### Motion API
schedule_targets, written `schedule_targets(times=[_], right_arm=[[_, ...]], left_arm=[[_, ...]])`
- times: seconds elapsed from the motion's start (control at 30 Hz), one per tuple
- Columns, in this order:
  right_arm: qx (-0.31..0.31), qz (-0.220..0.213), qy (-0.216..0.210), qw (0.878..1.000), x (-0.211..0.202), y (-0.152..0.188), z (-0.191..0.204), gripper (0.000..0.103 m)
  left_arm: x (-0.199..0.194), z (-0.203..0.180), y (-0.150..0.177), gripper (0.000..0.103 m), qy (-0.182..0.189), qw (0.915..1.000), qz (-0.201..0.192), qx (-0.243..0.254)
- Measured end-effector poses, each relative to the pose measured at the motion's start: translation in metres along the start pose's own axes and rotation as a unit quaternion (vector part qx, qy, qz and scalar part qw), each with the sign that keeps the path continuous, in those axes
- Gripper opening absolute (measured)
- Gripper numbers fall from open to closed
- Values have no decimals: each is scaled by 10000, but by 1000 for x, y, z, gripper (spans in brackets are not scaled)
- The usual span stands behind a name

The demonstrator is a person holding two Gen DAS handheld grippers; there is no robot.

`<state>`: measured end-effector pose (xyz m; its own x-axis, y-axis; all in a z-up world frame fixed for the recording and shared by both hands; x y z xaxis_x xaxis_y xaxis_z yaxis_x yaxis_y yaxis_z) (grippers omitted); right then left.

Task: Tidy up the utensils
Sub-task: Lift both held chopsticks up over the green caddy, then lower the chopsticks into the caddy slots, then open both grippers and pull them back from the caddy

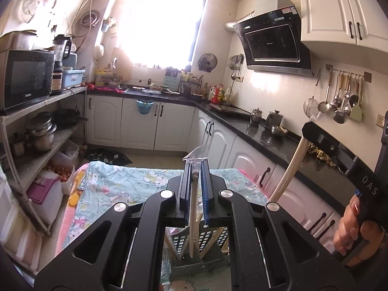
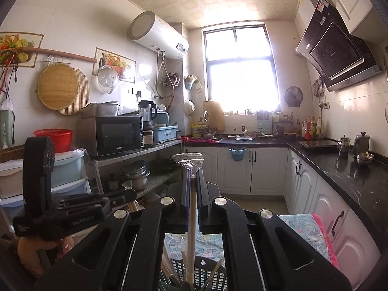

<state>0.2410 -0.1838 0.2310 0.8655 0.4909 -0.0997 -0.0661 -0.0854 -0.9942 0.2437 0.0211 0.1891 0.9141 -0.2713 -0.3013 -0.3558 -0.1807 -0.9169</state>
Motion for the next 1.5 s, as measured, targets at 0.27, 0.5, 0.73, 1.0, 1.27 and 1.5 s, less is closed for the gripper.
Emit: schedule_targets(times=[0.27, 0.5, 0.73, 1.0, 1.27, 1.5], right_arm=[[-48, 122, 29, 9999, 22, 26, 4, 5], [-92, 200, 17, 9998, 34, 47, 7, 5], [-106, 366, 93, 9992, 45, 70, 8, 5], [-52, 662, 255, 9975, 64, 95, 7, 5], [20, 969, 342, 9947, 71, 115, 3, 11], [90, 1091, 393, 9932, 61, 125, -5, 25]], left_arm=[[16, 6, 19, 5, -91, 9999, 91, 49], [28, 8, 33, 5, -133, 9997, 152, 127], [34, 9, 47, 5, -170, 9994, 202, 213], [43, 14, 60, 5, -111, 9992, 333, 179], [50, 16, 73, 5, -122, 9982, 549, 199], [50, 17, 79, 16, -188, 9975, 655, 174]])
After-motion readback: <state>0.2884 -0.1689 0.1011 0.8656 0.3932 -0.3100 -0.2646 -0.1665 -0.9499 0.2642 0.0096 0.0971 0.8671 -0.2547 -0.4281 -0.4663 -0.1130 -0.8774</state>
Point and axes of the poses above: each gripper's, at about its wrist camera, not at the fingertips, and x roughly the way its jaws point, z to its left, y to its underside, the point moved 2 cm from there along x, roughly the way its jaws point, and after that the axes turned 4 degrees about -x, right-handed, at the moved point
